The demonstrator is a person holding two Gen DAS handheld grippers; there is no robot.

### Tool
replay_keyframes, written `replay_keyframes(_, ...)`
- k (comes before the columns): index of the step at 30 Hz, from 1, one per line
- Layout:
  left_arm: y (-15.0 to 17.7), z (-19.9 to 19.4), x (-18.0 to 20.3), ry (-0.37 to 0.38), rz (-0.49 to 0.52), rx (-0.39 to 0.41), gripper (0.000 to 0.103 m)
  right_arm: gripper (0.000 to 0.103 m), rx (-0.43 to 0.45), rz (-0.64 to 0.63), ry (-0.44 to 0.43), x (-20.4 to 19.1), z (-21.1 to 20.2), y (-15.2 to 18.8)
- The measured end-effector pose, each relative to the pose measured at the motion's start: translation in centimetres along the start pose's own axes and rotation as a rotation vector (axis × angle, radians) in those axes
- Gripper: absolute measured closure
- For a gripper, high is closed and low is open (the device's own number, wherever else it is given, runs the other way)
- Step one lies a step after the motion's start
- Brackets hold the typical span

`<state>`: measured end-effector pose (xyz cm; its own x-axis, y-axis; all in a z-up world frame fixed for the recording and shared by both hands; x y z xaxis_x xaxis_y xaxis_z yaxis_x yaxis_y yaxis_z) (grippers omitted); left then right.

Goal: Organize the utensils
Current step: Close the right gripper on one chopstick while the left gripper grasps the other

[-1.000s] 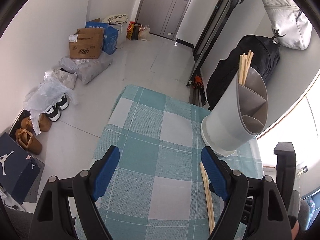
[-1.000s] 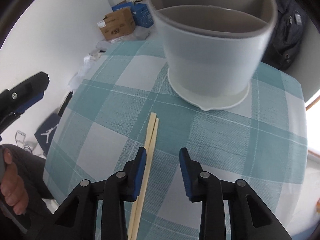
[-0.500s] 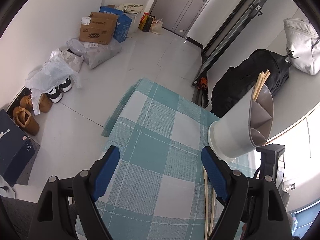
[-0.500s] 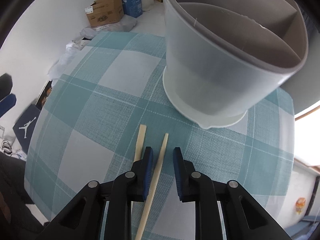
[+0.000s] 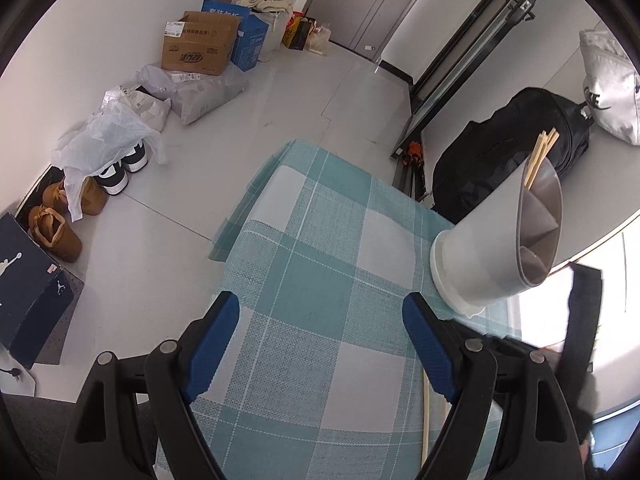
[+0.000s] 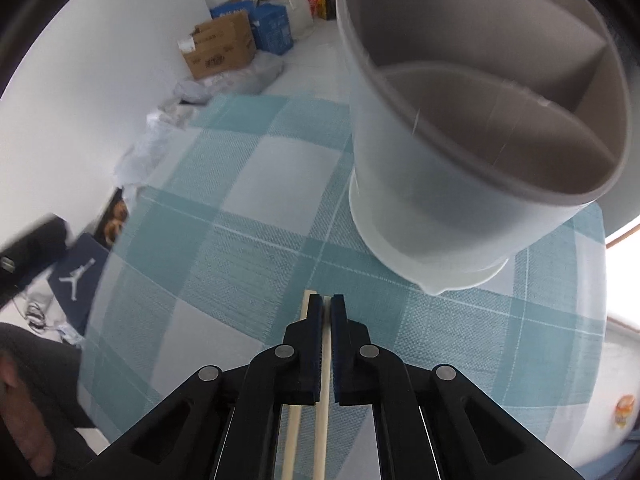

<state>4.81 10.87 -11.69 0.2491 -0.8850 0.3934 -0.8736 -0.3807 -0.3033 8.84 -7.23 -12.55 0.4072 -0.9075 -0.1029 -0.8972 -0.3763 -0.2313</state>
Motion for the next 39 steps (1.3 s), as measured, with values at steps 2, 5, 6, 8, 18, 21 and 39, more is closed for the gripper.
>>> replay_keyframes(2,0.1,0.2,0.2,-0.011,0.014,-0.009,0.023,0.1,0.056,0.006,-0.029,0.1,-1.7,0.0)
replay_keyframes(5,0.5,0.9,0.8,-0.02,0.034,-0.045,0.023,0.1,0.139,0.008,-0.078,0.5,-4.5,0.5)
replay_keyframes(6,0.6,1.0,0.9,-0.017,0.038,-0.055,0.023,0.1,0.171,0.012,-0.082,0.8,-5.6,0.7)
replay_keyframes(8,1.0,1.5,1.7,-0.021,0.061,-0.084,0.023,0.1,0.215,0.032,-0.111,1.8,-7.3,1.5)
replay_keyframes(18,2.8,4.1,6.1,-0.073,0.194,-0.183,0.023,0.1,0.353,0.193,-0.27,7.7,-11.4,4.5)
replay_keyframes(21,3.1,4.8,7.3,-0.066,0.217,-0.203,0.023,0.1,0.395,0.222,-0.294,9.5,-12.2,5.5)
replay_keyframes(39,3.1,8.9,10.2,-0.334,0.362,-0.294,0.059,0.1,0.486,0.375,-0.448,14.5,-13.4,7.6)
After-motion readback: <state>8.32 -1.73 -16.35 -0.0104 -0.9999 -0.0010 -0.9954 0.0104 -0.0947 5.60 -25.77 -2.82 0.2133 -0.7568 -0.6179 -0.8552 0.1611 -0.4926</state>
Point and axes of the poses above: each gripper's, at about its wrist camera, not at the fingertips, and z roughly the way its jaws point, x to its right, y to its underside, the point moved 4 cm from there along z, roughly the way its jaws point, and after that the axes turned 10 degrees about -x, right-handed, at the moved point
